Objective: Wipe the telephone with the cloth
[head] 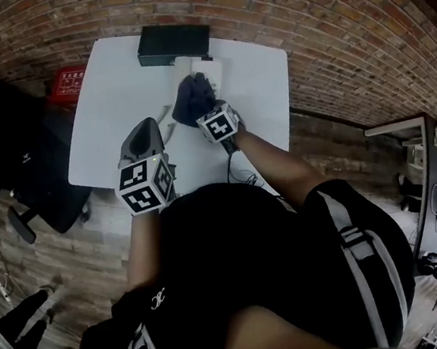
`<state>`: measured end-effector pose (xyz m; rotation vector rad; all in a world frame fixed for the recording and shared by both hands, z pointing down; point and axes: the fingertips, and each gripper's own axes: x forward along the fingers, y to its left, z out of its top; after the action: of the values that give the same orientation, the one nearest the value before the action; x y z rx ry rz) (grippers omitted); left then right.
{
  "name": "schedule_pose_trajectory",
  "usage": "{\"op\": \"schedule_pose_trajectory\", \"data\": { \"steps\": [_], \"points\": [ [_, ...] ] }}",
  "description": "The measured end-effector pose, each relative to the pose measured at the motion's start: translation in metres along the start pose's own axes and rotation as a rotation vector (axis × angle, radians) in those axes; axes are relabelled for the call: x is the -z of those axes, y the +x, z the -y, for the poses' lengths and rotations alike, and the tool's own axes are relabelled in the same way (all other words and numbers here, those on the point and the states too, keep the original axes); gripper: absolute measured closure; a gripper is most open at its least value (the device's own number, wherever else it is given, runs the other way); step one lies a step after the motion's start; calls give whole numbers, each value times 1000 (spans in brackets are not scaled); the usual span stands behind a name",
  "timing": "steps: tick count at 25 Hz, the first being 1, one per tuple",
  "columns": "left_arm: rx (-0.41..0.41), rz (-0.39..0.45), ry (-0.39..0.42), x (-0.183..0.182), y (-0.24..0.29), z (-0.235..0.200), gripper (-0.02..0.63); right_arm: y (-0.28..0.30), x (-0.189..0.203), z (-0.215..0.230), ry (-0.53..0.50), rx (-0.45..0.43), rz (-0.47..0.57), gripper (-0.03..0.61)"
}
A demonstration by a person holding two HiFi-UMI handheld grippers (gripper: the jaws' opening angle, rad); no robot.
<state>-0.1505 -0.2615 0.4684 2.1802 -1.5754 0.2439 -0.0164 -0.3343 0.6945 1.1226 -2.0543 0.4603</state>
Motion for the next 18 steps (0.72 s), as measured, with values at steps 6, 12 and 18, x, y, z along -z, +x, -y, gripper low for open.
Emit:
{"op": "schedule_pose_trajectory", "data": {
  "steps": [6, 12, 18],
  "points": [
    [3, 6, 0, -1, -2, -3, 617, -6, 7, -10, 11, -1, 15, 551],
    [13, 18, -8, -1, 1, 0, 617, -15, 24, -7, -7, -26, -1, 551],
    [32, 18, -5, -2, 5, 5, 617, -21, 23, 28, -20, 83, 3, 551]
  ]
}}
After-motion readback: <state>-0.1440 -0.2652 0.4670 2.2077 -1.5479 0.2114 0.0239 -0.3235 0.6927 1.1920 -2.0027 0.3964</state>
